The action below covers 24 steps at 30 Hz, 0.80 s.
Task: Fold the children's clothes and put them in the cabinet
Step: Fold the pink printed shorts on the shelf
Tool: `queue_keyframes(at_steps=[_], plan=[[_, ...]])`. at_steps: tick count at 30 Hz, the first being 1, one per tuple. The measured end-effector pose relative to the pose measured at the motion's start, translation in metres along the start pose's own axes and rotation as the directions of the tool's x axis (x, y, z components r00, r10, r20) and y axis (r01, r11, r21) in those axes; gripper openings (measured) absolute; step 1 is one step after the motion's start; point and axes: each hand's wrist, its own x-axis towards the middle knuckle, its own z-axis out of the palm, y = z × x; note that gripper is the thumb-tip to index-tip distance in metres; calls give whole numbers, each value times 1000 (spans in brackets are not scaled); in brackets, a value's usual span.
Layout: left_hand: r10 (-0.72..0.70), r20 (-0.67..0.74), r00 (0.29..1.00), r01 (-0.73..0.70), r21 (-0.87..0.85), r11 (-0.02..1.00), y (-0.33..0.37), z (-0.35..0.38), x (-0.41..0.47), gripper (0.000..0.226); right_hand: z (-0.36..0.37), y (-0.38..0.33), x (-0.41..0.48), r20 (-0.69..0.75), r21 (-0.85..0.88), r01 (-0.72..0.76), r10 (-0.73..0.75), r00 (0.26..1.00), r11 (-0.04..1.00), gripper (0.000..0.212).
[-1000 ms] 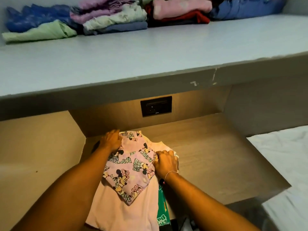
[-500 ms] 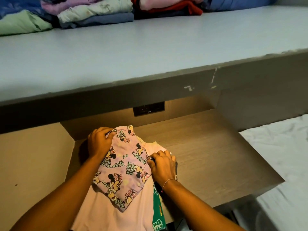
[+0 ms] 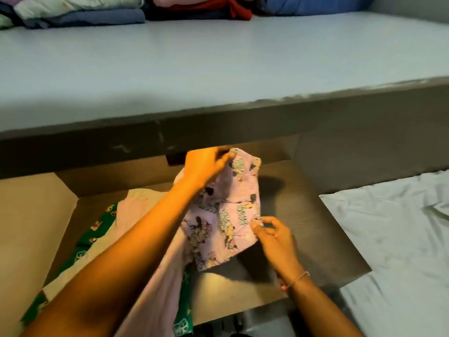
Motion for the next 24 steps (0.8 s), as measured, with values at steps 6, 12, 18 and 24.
queue_keyframes(at_steps=[6, 12, 18, 24], plan=[[109, 414, 904, -163, 98, 982, 67, 113, -22, 30, -96, 47, 15, -141, -250, -161, 129, 982, 955, 18], [86, 518, 851, -160, 100, 982, 8, 107, -179, 49, -144, 64, 1, 275, -739, 404, -306, 911, 539, 40], [68, 353, 933, -115, 114, 987, -1, 98, -218, 35, -132, 72, 11, 448, -795, 540, -333, 829, 275, 28], [-81, 164, 983, 120, -245, 962, 17, 88, -220, 20, -138, 69, -5, 418, -690, 554, -369, 830, 465, 18]])
